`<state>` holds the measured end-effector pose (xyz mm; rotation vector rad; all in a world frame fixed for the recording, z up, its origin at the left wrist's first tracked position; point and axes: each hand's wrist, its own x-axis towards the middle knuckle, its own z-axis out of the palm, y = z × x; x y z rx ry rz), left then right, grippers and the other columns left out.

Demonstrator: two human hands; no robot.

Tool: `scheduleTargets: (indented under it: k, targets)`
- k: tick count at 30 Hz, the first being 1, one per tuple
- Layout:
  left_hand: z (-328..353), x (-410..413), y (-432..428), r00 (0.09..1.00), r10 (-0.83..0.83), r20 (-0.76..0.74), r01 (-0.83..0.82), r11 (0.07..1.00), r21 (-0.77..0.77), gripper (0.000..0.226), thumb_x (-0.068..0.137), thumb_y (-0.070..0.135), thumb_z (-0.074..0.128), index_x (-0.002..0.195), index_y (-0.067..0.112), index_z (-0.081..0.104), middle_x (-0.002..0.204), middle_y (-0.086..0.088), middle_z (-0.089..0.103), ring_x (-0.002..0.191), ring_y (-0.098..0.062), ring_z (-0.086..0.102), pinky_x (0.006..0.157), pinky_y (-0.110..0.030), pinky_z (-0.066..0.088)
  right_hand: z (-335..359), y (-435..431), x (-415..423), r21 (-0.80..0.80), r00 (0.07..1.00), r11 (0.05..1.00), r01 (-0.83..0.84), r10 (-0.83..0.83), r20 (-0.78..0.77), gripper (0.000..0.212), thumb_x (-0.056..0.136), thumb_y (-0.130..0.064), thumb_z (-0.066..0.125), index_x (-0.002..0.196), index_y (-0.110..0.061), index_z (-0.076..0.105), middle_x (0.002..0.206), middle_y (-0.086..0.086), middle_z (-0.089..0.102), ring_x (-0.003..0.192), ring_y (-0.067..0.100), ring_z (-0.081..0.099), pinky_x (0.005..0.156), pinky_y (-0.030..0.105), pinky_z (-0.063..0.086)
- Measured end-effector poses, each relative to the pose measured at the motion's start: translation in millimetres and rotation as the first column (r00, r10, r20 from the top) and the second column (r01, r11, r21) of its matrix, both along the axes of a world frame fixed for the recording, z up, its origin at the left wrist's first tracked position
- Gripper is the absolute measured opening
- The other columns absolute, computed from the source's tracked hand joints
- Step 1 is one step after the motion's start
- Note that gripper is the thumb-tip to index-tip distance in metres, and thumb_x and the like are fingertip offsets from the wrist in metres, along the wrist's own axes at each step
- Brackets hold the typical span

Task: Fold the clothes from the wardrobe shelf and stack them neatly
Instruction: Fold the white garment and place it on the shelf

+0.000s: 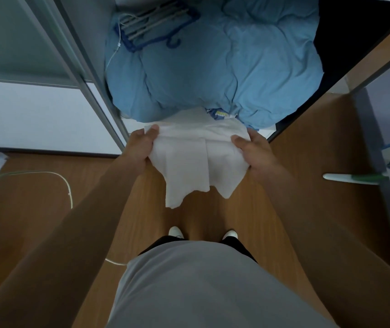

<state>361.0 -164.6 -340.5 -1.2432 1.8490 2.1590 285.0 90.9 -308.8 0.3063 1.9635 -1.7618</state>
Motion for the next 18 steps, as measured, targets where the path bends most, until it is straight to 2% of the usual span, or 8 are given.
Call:
scheduleTargets:
  k: [1, 3, 5, 6, 9, 12, 15, 18]
  targets:
    - [0.4, -1.1, -0.2, 0.999, -0.001, -0.032, 0.003, 0.998, 0.068, 0.046, 0.094, 0.044, 0.065, 0.13, 0.014, 0.06, 0.119, -0.007, 0.071, 0.103, -0.024, 0.071, 0.095, -0.043, 0.056, 1.2, 0.5, -0.1, -0.008, 1.0, 1.0, 0.003, -0.004, -0.027, 0.052, 0.097, -0.018, 0.065, 0.145, -0.024, 0.049, 0.132, -0.002, 0.065, 0.108, 0.014, 0.069, 0.087, 0.032, 0.059]
    - [2.4, -0.5, 1.0, 0.993, -0.022, -0.119, 0.048, 0.974, 0.221, 0.076, 0.083, 0.043, 0.078, 0.147, 0.016, 0.044, 0.126, -0.004, 0.067, 0.105, -0.023, 0.071, 0.087, -0.04, 0.059, 5.1, 2.3, -2.4, 0.008, 0.996, 1.0, -0.002, 0.003, -0.086, 0.059, 0.097, -0.02, 0.064, 0.149, -0.034, 0.041, 0.153, -0.003, 0.045, 0.13, 0.018, 0.055, 0.106, 0.039, 0.049]
    - [2.3, 1.2, 3.6, 0.977, -0.128, -0.171, 0.164, 0.962, 0.219, 0.109, 0.071, 0.039, 0.085, 0.157, 0.033, 0.019, 0.135, 0.004, 0.057, 0.113, -0.021, 0.066, 0.09, -0.041, 0.058, 12.9, 4.5, -5.3, 0.057, 0.992, 0.997, -0.054, 0.06, -0.109, 0.045, 0.097, -0.02, 0.063, 0.138, -0.037, 0.055, 0.15, -0.002, 0.048, 0.128, 0.019, 0.056, 0.107, 0.04, 0.049]
    - [2.0, 1.3, 6.0, 0.958, -0.224, -0.179, 0.251, 0.957, 0.143, 0.113, 0.069, 0.035, 0.087, 0.156, 0.039, 0.015, 0.138, 0.005, 0.054, 0.117, -0.021, 0.063, 0.093, -0.042, 0.057, 17.2, 5.9, -5.9, 0.091, 0.989, 0.99, -0.106, 0.114, -0.091, 0.038, 0.097, -0.022, 0.065, 0.131, -0.036, 0.062, 0.144, -0.001, 0.054, 0.12, 0.018, 0.061, 0.101, 0.036, 0.053]
    - [8.3, -1.6, 14.6, 0.851, -0.522, -0.067, 0.507, 0.847, -0.157, 0.098, 0.076, 0.027, 0.086, 0.153, 0.037, 0.026, 0.143, 0.001, 0.049, 0.124, -0.024, 0.055, 0.101, -0.046, 0.052, 26.7, 9.1, -6.5, 0.23, 0.95, 0.925, -0.303, 0.313, -0.006, 0.047, 0.088, -0.027, 0.076, 0.132, -0.029, 0.061, 0.128, -0.006, 0.056, 0.102, 0.008, 0.063, 0.075, 0.014, 0.055]
    - [11.4, -8.3, 19.3, 0.757, -0.641, 0.131, 0.624, 0.648, -0.437, 0.086, 0.084, 0.017, 0.079, 0.153, 0.027, 0.029, 0.152, -0.004, 0.042, 0.133, -0.027, 0.045, 0.113, -0.045, 0.041, 24.9, 11.8, -6.8, 0.532, 0.854, 0.72, -0.445, 0.521, 0.009, 0.064, 0.087, -0.015, 0.077, 0.144, -0.016, 0.048, 0.132, 0.0, 0.049, 0.114, 0.016, 0.055, 0.084, 0.021, 0.046]
    - [12.7, -12.5, 20.5, 0.738, -0.647, 0.192, 0.605, 0.508, -0.613, 0.074, 0.085, 0.008, 0.075, 0.149, 0.012, 0.038, 0.15, -0.011, 0.046, 0.135, -0.03, 0.045, 0.114, -0.04, 0.035, 20.4, 10.0, -5.9, 0.734, 0.82, 0.581, -0.351, 0.569, -0.057, 0.05, 0.089, -0.003, 0.065, 0.138, -0.011, 0.055, 0.136, 0.011, 0.056, 0.119, 0.025, 0.057, 0.087, 0.024, 0.043]
    - [12.3, -12.5, 20.3, 0.78, -0.589, 0.213, 0.522, 0.422, -0.742, 0.053, 0.085, 0.004, 0.073, 0.135, 0.009, 0.056, 0.134, -0.015, 0.061, 0.122, -0.032, 0.056, 0.11, -0.043, 0.042, 17.7, 5.9, -4.4, 0.834, 0.804, 0.508, -0.217, 0.578, -0.143, 0.038, 0.09, -0.001, 0.058, 0.123, -0.016, 0.068, 0.12, 0.01, 0.068, 0.109, 0.026, 0.063, 0.088, 0.029, 0.048]
